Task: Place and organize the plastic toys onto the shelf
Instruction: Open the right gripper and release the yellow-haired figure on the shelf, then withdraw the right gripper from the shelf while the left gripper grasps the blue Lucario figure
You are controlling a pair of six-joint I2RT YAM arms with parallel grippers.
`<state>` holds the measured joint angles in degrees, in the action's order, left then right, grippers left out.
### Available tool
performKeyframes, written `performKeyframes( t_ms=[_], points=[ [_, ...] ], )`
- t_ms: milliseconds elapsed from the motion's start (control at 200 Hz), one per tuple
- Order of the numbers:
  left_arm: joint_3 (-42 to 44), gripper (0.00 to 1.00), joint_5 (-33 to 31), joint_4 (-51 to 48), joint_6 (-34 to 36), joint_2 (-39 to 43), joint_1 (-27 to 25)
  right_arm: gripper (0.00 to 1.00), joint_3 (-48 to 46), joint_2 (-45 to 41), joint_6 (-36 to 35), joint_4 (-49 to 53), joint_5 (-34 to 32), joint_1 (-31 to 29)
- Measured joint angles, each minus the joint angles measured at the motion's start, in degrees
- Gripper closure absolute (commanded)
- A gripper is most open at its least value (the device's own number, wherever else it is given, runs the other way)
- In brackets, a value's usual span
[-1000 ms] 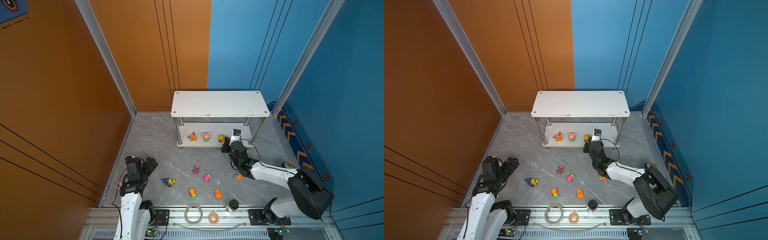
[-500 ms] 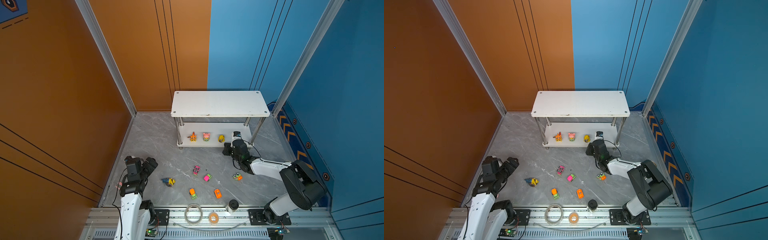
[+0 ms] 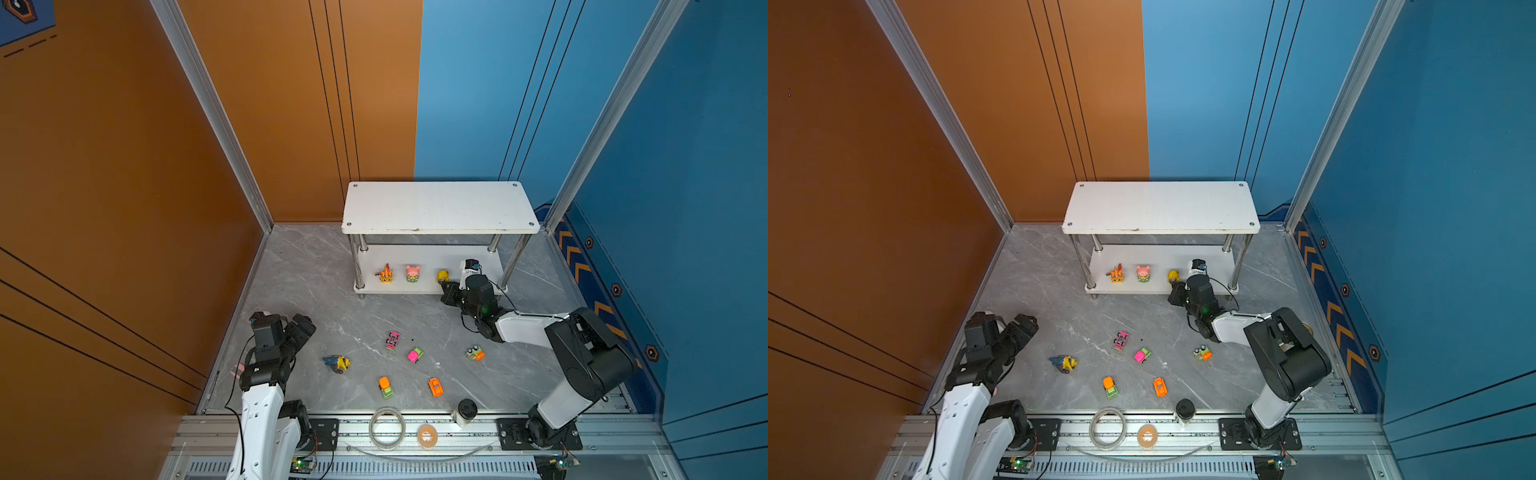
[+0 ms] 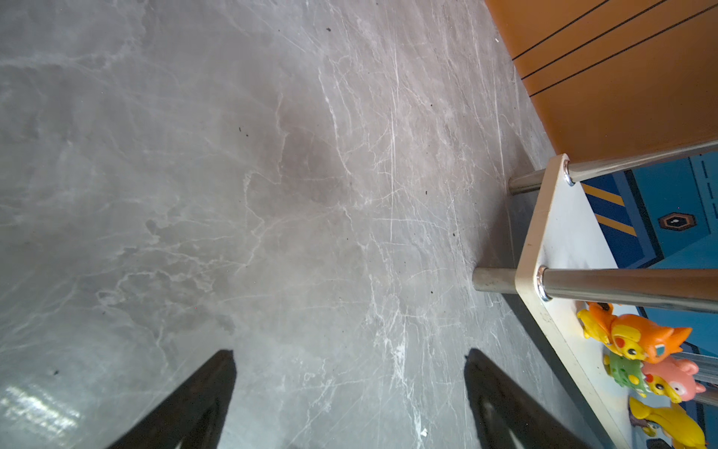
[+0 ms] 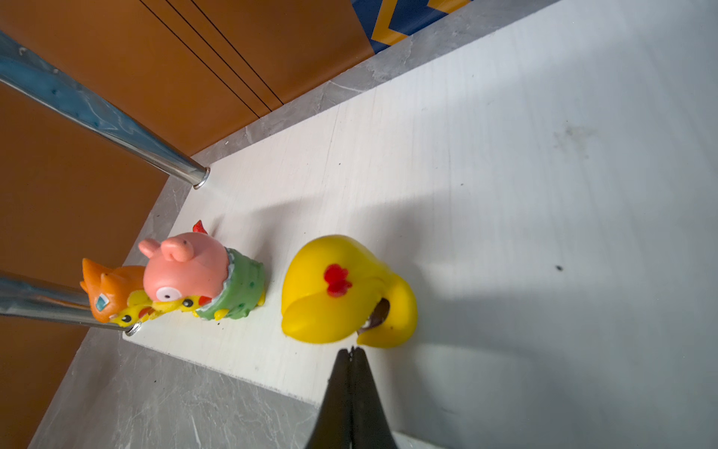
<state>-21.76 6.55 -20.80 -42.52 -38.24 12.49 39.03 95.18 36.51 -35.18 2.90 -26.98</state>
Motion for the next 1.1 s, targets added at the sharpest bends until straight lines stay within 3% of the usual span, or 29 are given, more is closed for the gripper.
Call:
performKeyframes(
  t_ms=[791, 931, 946, 1096],
  points=[
    [0.00, 0.07, 0.00, 0.24, 0.00, -0.46, 0.00, 1.00, 1.42, 3.30, 0.76, -1.86, -0.09, -1.01],
    [0.00, 0.13, -0.02, 0.17, -0.09, 0.15, 0.00, 1.00, -0.15, -3.39, -3.43, 4.11, -4.02, -6.45],
    [0.00, 0.17, -0.02, 0.15, -0.04, 0.26, 0.00, 1.00, -0.24, -4.37, -3.98, 4.87, -4.92, -7.34],
    [0.00, 0.29, -0.07, -0.59, 0.00, 1.77, 0.00, 1.00, -1.07, -14.23, -9.97, 11.72, -12.37, -17.20]
  ],
)
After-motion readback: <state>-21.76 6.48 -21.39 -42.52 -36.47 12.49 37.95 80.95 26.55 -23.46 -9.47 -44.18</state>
